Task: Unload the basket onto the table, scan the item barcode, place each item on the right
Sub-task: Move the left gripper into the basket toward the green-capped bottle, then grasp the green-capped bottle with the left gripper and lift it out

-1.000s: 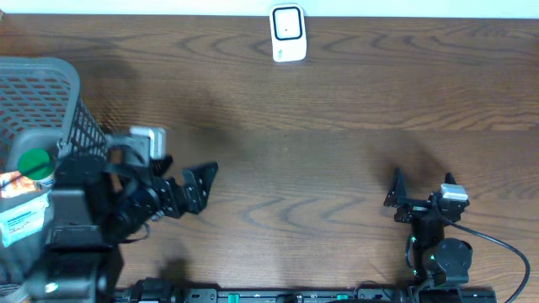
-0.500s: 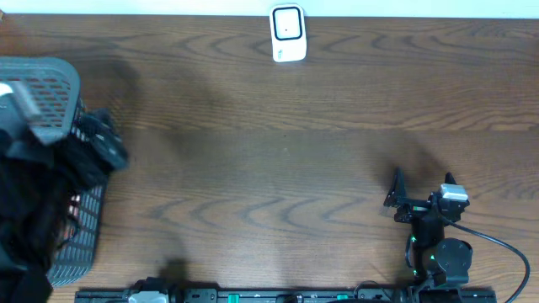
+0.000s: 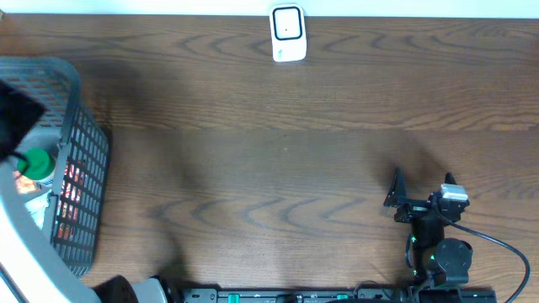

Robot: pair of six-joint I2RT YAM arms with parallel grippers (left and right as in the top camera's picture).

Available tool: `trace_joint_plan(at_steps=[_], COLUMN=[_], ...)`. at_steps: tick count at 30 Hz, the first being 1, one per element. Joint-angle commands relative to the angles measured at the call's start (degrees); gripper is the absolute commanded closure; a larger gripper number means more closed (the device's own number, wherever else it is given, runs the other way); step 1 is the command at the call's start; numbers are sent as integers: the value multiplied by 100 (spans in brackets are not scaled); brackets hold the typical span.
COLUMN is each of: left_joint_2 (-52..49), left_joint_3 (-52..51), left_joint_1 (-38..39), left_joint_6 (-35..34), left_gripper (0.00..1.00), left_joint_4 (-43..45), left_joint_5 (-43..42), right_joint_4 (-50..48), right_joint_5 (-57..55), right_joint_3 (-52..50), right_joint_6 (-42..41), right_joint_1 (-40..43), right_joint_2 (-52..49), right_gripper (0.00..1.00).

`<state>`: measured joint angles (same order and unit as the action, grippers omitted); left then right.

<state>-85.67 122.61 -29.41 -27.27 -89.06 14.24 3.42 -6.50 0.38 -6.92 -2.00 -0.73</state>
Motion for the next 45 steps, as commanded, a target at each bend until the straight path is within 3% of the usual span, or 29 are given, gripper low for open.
trace_joint_plan(at_steps=[1,5,14,28,45], left_joint_2=[-157,-542,-1202,-1379,-2400], left_joint_3=[22,-168,-1110,-3445,-3530], left_joint_1=[-791,-1314,-1316,-1311,-1311], left_joint_6=[-133,-109,-138,-109,-92], left_gripper=[2,2,2,2,2], left_joint_4=[-48,-37,802,3320,4046], left_joint_5=[-1128,-1578,-1528,-1467,-1467], right_joint_4=[22,22,22,22,22], right_joint_5=[-70,-70,-70,-70,-70], right_joint_3=[-7,-7,-7,-7,-7], right_joint_6=[76,76,76,76,76], right_joint_1=[-35,-35,-35,-35,-35], right_joint_2=[7,7,7,7,7], right_gripper=[1,1,1,1,1])
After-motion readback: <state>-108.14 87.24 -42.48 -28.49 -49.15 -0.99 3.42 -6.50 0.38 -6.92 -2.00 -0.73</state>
